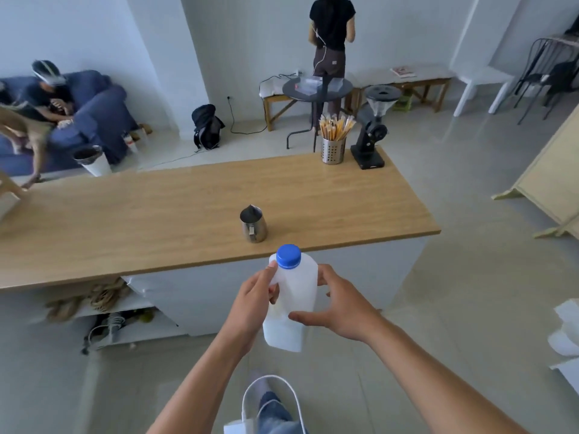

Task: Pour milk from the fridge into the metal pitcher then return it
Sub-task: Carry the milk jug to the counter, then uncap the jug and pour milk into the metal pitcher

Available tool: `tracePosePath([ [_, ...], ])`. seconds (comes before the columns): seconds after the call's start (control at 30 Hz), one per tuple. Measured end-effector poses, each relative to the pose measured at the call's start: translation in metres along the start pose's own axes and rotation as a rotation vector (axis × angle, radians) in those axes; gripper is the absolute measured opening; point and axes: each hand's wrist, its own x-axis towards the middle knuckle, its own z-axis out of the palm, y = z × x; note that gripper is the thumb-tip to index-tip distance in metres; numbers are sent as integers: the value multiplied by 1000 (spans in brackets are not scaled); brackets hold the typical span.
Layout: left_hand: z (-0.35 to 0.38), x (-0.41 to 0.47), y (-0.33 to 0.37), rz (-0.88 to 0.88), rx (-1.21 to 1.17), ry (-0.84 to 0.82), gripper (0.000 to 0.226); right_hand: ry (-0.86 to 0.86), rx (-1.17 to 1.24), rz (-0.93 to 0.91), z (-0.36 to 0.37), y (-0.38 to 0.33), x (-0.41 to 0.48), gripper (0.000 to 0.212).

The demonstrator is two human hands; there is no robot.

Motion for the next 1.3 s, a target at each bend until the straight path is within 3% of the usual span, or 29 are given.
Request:
tracePosePath([
  [0.37, -122, 139, 24, -97, 46, 19, 54, -144, -40, -5, 41, -57, 182, 106],
  [0.63, -191, 218, 23, -148, 29, 101, 52, -198, -87, 2, 87, -91, 278, 99],
  [0.8, -214, 257, 11, -181, -29, 133, 48, -307, -317, -19, 88, -97, 327, 89],
  [0.97, -217, 285, 3, -187, -98, 196, 38, -285, -647, -24, 91, -80, 371, 122],
  [1.2, -218, 308, -11, -126, -159, 219, 38, -139, -719, 198, 108, -67, 402, 109],
  [1.3, -223, 315, -17, -49, -109, 172, 45, -134, -730, 215, 109, -63, 412, 88],
])
